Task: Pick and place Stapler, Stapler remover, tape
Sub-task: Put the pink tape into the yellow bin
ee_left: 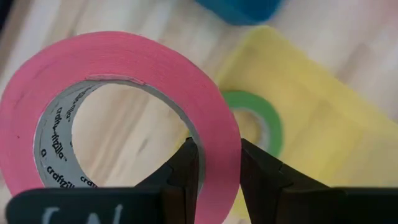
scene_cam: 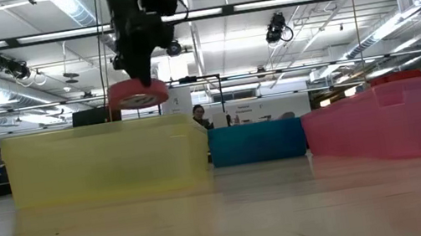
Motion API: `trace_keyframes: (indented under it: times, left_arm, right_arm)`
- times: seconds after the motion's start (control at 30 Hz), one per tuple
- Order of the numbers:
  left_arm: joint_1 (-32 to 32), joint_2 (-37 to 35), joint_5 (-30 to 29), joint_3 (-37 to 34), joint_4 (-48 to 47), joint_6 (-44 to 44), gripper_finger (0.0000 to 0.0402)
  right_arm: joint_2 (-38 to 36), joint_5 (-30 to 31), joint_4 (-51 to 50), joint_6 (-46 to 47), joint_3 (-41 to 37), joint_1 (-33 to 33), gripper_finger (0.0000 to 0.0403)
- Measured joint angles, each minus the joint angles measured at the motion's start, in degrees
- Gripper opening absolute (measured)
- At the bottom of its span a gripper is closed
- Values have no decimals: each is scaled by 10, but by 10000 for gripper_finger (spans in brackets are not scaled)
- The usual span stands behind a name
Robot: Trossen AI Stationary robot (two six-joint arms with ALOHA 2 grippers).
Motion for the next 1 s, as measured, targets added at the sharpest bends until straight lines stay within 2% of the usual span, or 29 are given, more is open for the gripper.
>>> trace_keyframes:
  times: [0.4,0.8,1.0]
  left_arm:
    - [-109,0,3,3,-41,-19,99]
    - [-208,0,2,3,-38,-75,99]
    - [-242,1,-2,-37,-10,-114,99]
  right_arm:
    - [0,0,-12,-28,0,0,121]
    - [0,-6,-12,-36,0,0,121]
    - [0,-6,-11,-39,0,0,121]
